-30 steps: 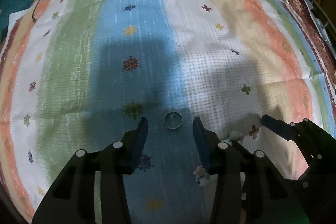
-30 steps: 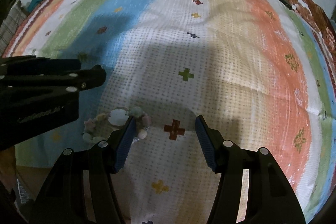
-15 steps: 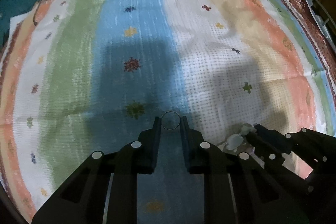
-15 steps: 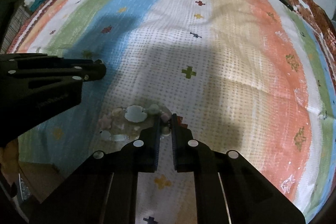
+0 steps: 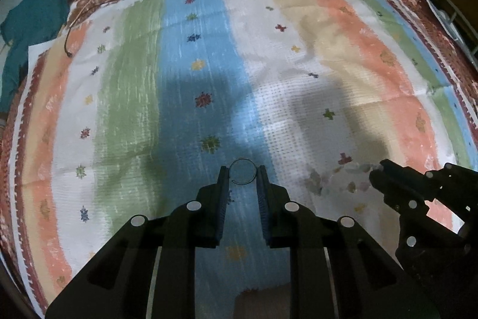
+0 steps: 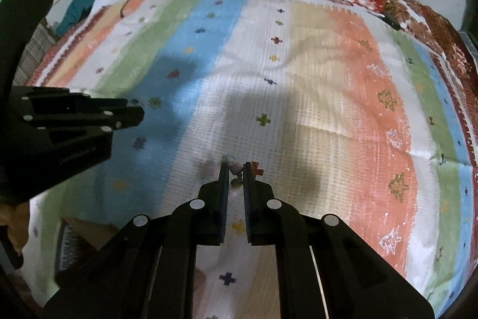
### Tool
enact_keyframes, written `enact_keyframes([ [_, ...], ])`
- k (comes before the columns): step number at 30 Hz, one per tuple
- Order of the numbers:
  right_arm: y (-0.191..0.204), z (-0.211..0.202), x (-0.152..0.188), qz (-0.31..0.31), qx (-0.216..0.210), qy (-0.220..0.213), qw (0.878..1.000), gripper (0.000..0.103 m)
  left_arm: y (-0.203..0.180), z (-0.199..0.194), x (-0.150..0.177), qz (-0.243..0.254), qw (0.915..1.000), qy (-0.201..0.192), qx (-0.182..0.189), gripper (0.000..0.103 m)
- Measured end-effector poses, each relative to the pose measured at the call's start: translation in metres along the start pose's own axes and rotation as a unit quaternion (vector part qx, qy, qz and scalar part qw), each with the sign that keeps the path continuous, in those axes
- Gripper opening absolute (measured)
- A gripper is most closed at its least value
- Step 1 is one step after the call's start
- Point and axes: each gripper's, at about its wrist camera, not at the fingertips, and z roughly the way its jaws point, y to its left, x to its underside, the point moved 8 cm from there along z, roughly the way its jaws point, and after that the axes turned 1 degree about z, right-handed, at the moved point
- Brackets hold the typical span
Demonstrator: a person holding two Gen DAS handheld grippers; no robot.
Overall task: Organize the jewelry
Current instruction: 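Carry the glass ring with the left tool while the right carries the crystal bracelet to the tin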
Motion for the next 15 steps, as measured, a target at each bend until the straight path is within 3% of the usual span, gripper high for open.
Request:
enact_keyframes([
  [8, 0.009, -0.022, 0.0, -0.002, -0.002, -0.014, 1.0, 0.01, 0.001, -0.014, 0.011, 0.002, 0.9999, 0.0, -0.012, 0.018],
  [15, 0.014, -0.038, 0.007, 0.004, -0.011, -0.015, 1.0, 0.01, -0.003, -0.026, 0.027, -0.009, 1.0, 0.002, 0.0, 0.018],
])
